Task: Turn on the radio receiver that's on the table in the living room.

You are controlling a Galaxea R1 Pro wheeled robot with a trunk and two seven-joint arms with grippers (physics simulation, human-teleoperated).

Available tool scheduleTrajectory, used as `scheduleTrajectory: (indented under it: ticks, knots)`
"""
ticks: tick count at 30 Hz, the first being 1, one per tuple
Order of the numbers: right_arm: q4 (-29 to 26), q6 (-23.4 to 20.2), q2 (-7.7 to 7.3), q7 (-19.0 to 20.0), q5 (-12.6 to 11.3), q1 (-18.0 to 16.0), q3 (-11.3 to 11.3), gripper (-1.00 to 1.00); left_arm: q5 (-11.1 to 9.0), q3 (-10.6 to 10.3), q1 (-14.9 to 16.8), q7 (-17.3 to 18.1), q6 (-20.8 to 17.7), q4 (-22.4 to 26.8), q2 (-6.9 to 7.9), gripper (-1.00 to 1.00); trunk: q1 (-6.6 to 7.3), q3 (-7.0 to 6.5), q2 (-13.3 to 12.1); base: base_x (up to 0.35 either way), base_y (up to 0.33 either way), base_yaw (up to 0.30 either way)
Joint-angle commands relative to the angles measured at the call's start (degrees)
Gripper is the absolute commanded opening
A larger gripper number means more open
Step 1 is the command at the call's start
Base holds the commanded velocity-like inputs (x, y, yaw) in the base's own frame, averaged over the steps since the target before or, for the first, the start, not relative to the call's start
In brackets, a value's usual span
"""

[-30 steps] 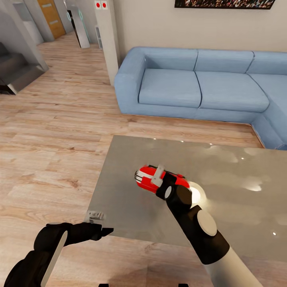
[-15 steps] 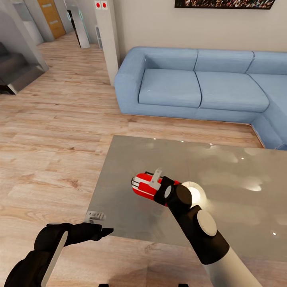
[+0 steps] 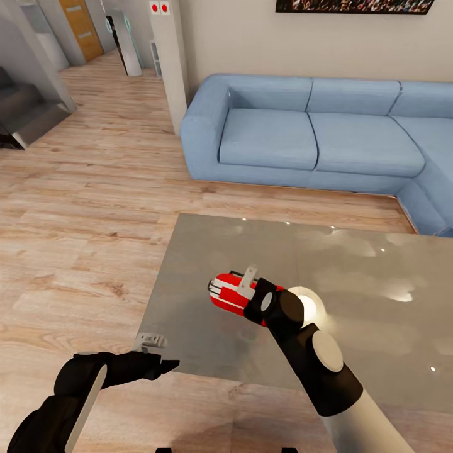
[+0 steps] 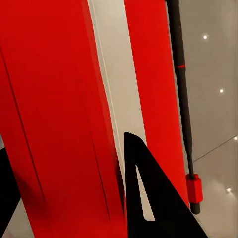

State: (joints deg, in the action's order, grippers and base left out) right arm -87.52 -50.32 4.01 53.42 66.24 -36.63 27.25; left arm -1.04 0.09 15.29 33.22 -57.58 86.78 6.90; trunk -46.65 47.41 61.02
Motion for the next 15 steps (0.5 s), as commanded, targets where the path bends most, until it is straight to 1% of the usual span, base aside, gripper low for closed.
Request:
scheduleTrajectory:
  ticks: [1,15]
  knots:
    - [-0.01,0.14,0.01,-0.01,0.10,-0.01,-0.02,-1.00,0.01,0.00,0.00,0.00,0.00,-0.01,0.01,1.00,0.00,0.00,0.00,0.000,0.000,0.000]
    - [-0.08,0.48,0.06,-0.10,0.03,-0.01,0.07,-1.00,0.02,0.00,0.00,-0.05,0.01,0.03,0.04,1.00,0.00,0.00,0.00,0.000,0.000,0.000]
